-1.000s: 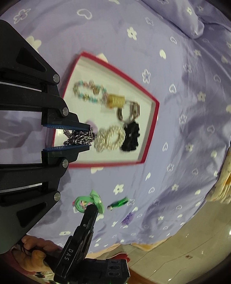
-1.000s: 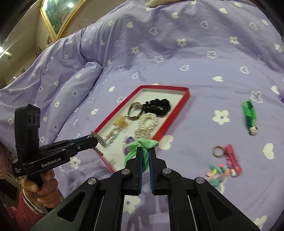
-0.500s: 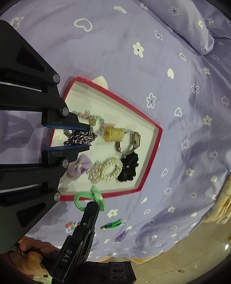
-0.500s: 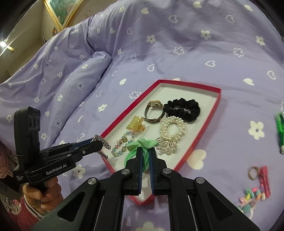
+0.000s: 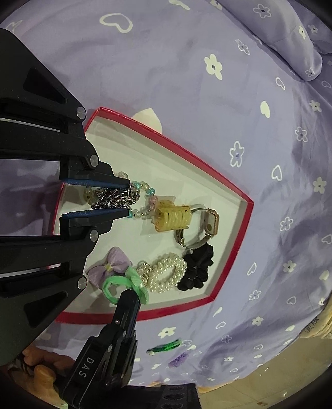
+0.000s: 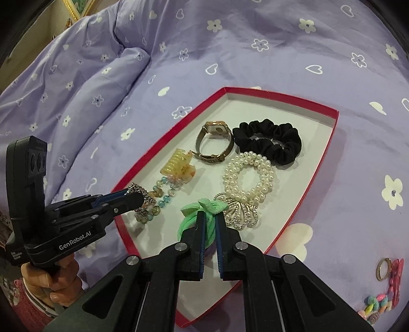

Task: Organize jewelry
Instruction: 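Lower both items into the tray and open both tools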

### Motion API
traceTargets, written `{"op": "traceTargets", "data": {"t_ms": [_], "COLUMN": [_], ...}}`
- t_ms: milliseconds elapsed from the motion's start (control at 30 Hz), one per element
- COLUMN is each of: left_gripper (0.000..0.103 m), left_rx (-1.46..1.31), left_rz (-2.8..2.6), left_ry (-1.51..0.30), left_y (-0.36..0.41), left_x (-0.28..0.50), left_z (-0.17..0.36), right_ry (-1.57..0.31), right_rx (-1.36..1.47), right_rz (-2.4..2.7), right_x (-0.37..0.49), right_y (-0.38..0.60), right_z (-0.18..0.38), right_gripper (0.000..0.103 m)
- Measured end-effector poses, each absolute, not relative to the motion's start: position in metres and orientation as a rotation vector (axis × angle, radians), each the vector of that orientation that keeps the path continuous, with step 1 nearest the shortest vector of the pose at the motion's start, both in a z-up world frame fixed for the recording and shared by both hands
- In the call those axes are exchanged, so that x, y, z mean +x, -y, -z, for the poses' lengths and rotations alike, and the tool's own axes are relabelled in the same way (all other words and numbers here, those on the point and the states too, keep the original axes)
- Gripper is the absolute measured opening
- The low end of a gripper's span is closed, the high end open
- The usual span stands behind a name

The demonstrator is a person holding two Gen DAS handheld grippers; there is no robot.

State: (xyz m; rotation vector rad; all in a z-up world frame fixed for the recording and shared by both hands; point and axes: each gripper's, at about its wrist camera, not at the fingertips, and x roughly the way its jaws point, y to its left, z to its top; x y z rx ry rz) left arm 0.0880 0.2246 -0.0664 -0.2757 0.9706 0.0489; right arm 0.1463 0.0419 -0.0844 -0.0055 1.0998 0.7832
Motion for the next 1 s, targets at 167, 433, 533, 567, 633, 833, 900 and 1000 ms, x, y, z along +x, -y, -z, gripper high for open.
{"op": "traceTargets", "data": {"t_ms": [167, 433, 533, 567, 633, 833, 900, 1000], "left_gripper": [0.013, 0.013, 0.014, 0.014, 0.016, 0.027, 0.027, 0.032], "left_rx": [-0.282, -0.271, -0.267, -0.269, -0.272, -0.274, -0.273, -0.274], "left_rz": [-0.059, -0.069, -0.073, -0.075, -0.079, -0.085, -0.083, -0.081], "left_ry": [-0.99, -0.997, -0.998, -1.0, -1.002, -0.997, -0.996, -0.996], "left_y": [-0.227, -0.226, -0.226, -0.226, -0.227, -0.227, -0.226, -0.225], "left_x": [0.09, 0.091, 0.091, 0.091, 0.091, 0.089, 0.088, 0.087], "left_z": [0.072, 0.072, 0.072, 0.073, 0.073, 0.071, 0.069, 0.068], "right_ry": [-1.121, -1.12, -1.117, -1.113, -1.106, -1.085, -1.075, -1.049], "right_rx": [-0.03, -0.03, -0.021, -0.018, -0.014, 0.008, 0.027, 0.055], "right_rz": [-0.781, -0.773, -0.772, -0.772, -0.774, -0.773, -0.775, -0.777], "right_x": [0.148, 0.147, 0.147, 0.147, 0.146, 0.143, 0.142, 0.138], "right_y": [-0.044, -0.043, -0.041, -0.041, -0.04, -0.033, -0.029, -0.02], "right_z": [0.089, 0.089, 0.087, 0.086, 0.084, 0.075, 0.07, 0.06], "right_gripper": [0.012, 0.035, 0.035, 0.035, 0.035, 0.035, 0.035, 0.035]}}
